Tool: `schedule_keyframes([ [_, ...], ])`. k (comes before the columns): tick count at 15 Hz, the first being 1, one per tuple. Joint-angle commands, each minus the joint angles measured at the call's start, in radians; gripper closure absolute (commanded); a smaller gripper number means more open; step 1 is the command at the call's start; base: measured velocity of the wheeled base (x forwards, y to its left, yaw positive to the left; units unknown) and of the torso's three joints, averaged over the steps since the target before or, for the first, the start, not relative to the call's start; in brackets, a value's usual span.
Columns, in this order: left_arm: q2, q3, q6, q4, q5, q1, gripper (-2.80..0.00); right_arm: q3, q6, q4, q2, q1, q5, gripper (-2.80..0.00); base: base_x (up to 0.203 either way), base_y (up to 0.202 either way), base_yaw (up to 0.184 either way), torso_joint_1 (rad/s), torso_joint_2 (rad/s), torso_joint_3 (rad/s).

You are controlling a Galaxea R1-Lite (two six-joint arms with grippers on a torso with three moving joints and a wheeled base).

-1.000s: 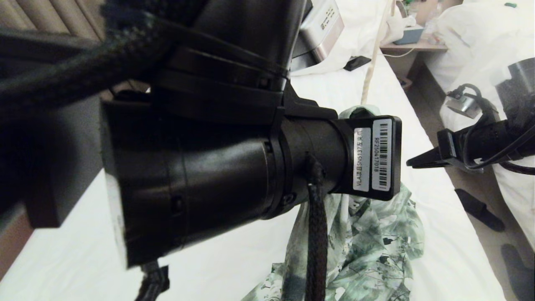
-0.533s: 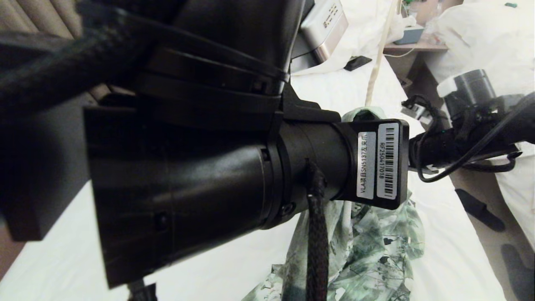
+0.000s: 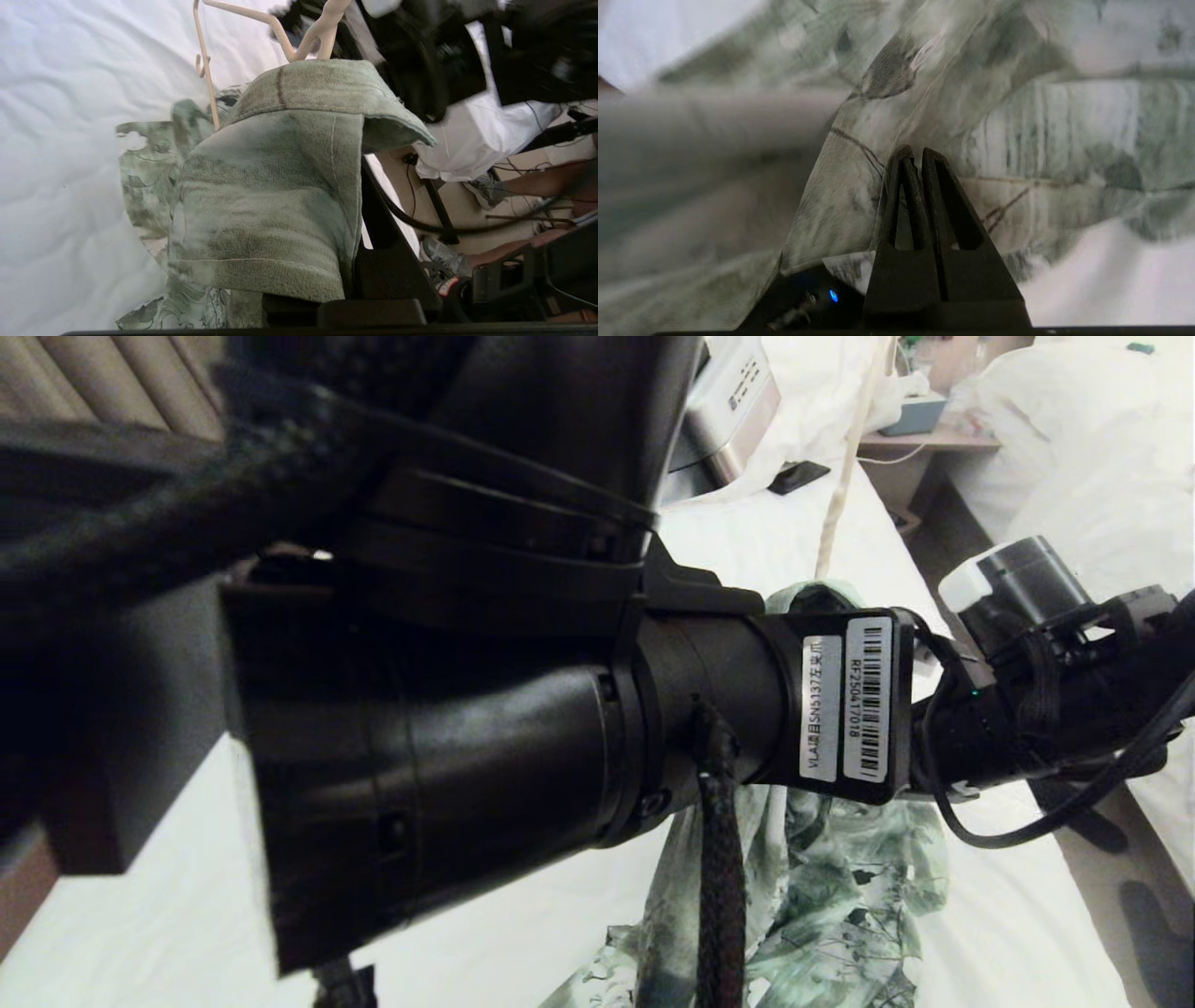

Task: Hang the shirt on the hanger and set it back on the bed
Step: Hook the other side of the shirt onto the hanger

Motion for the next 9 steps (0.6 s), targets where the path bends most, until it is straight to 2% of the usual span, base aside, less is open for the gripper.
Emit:
schedule_keyframes([
  [1,0.007,0.001,-0.003,0.001,0.003,0.011,0.0,0.01,0.002,0.017,-0.01,0.017,-0.013,0.0,0.0,0.0,0.0,0.0,0.0,0.0],
  [6,0.007,0.0,-0.003,-0.001,-0.001,0.033,0.0,0.063,0.026,0.016,0.037,0.071,-0.051,0.0,0.0,0.0,0.0,0.0,0.0,0.0],
  [9,0.003,0.013,-0.014,-0.001,-0.005,0.035,0.0,0.12,0.064,0.017,0.027,0.142,-0.133,0.0,0.0,0.0,0.0,0.0,0.0,0.0],
])
